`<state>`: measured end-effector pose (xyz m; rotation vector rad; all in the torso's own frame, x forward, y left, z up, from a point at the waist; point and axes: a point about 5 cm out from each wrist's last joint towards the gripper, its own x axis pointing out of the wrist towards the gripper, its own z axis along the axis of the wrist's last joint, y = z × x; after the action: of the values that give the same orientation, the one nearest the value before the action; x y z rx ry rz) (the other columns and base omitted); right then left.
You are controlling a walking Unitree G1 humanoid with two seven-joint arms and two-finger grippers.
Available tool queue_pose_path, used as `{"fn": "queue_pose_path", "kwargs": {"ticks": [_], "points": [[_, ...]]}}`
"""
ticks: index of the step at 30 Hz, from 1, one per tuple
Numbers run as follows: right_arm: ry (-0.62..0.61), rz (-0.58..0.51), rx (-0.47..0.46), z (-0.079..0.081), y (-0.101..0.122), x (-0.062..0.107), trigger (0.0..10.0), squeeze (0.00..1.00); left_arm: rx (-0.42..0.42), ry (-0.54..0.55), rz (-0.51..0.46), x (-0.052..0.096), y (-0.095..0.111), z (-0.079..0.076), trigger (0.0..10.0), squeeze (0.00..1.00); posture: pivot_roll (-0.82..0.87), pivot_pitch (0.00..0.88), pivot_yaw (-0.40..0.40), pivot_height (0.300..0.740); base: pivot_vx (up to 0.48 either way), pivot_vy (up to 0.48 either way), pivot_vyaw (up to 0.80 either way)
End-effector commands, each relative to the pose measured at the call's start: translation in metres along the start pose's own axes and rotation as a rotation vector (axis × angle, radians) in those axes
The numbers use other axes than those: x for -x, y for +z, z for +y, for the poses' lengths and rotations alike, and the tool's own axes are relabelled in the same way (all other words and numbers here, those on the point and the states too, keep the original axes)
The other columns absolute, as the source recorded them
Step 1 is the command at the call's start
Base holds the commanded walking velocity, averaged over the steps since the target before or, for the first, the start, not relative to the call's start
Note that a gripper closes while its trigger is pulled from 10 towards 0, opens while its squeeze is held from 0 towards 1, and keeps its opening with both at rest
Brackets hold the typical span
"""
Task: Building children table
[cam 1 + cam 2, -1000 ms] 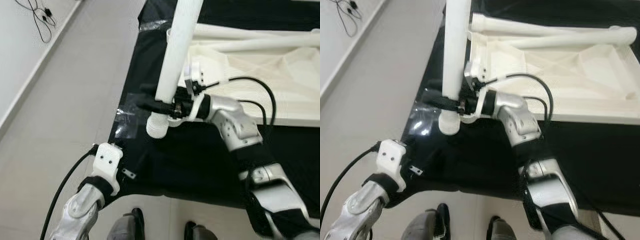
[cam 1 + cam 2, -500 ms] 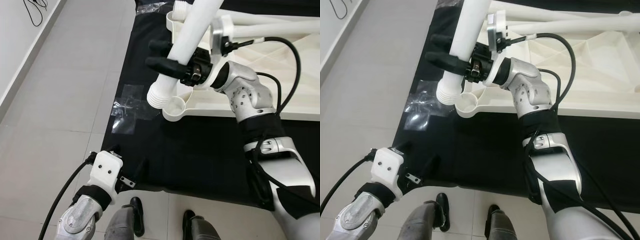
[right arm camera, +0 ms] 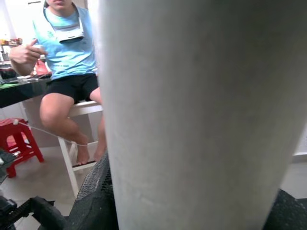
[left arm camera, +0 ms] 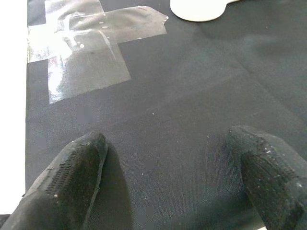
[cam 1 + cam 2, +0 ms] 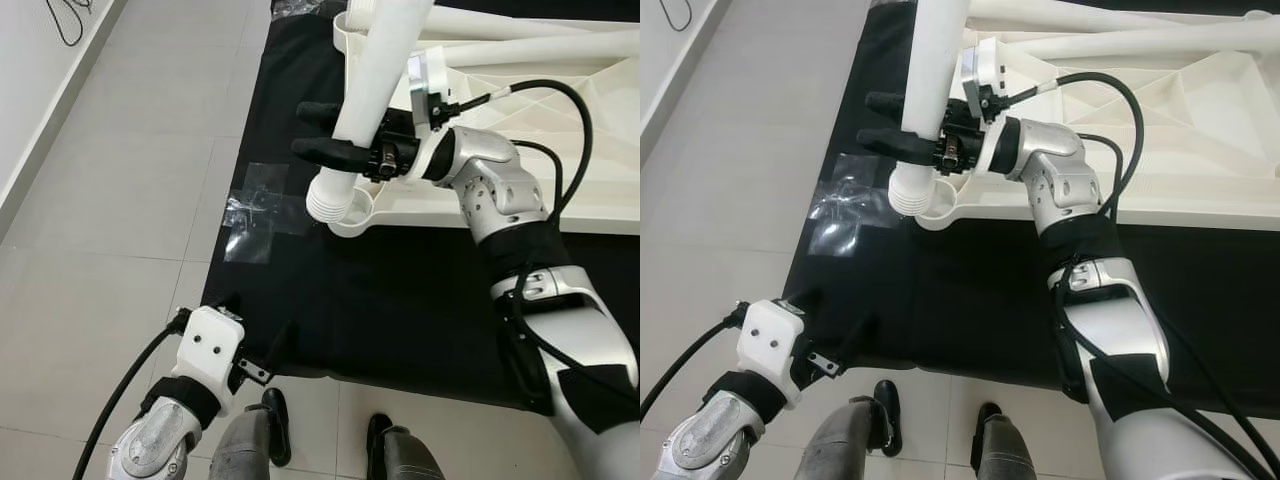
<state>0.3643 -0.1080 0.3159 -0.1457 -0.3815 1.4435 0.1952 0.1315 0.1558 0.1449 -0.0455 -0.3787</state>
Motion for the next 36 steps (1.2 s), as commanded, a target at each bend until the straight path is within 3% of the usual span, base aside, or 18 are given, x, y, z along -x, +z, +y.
{"fn": "queue_pose_path", "kwargs": {"ticks": [1,11,27,36], "points": [[0.015,0.047,-0.024,0.001,-0.009,0.002,10.0,0.00,-0.006,-0.013,0.040,0.004,-0.005,0.000,10.0,0.00,0.21,0.402,0.022,0.740,0.000,0.000,0.00],[0.019,0.027,-0.053,-0.002,-0.009,0.014,10.0,0.00,0.007,-0.028,0.034,0.003,-0.004,-0.001,10.0,0.00,0.21,0.402,0.023,0.740,0.000,0.000,0.00],[-0.020,0.060,-0.044,-0.005,-0.016,0.013,10.0,0.00,0.002,-0.020,0.029,0.001,-0.003,-0.001,10.0,0.00,0.21,0.402,0.019,0.740,0.000,0.000,0.00],[0.018,0.084,-0.038,-0.004,-0.015,0.015,10.0,0.00,-0.003,-0.020,0.030,0.001,-0.003,-0.001,10.0,0.00,0.21,0.402,0.020,0.740,0.000,0.000,0.00]]}}
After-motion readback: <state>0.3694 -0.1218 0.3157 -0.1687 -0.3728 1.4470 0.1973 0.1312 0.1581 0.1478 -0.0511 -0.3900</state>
